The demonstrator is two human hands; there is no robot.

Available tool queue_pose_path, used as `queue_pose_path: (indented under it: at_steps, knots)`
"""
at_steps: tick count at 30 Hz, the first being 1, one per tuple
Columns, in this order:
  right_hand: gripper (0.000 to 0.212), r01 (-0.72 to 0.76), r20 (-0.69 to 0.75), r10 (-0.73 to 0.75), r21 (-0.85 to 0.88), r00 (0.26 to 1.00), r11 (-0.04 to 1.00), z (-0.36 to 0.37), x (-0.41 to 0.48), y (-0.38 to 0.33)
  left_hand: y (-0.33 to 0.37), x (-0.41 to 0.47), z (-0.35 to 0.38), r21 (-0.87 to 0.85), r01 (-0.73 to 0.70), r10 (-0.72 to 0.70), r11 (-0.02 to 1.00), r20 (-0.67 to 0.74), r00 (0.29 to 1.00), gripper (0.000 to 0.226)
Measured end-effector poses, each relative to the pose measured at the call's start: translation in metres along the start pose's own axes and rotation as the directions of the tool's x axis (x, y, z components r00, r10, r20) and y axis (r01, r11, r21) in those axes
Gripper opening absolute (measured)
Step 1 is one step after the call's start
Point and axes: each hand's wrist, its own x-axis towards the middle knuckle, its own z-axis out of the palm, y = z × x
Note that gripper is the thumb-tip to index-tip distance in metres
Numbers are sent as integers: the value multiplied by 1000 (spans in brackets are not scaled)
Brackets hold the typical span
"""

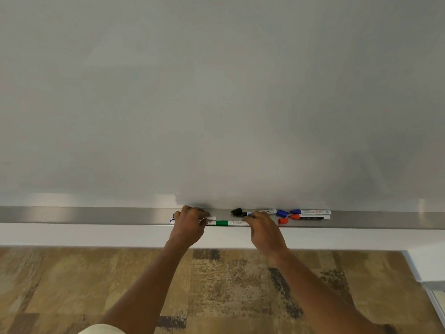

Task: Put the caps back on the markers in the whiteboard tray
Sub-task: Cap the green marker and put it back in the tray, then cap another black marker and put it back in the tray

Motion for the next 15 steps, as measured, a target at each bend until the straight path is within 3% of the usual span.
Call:
queue_pose_path:
  at_steps: [8, 15]
  knots:
    - [33, 36, -47, -36, 5, 998, 999, -10, -3, 1, 1, -2, -3, -16, -16, 15, 1000, -46, 999, 25]
    - [25, 19, -121, -32, -110, 992, 994, -31, -2, 24, 17, 1, -5, -50, -108, 105, 993, -61, 993, 25]
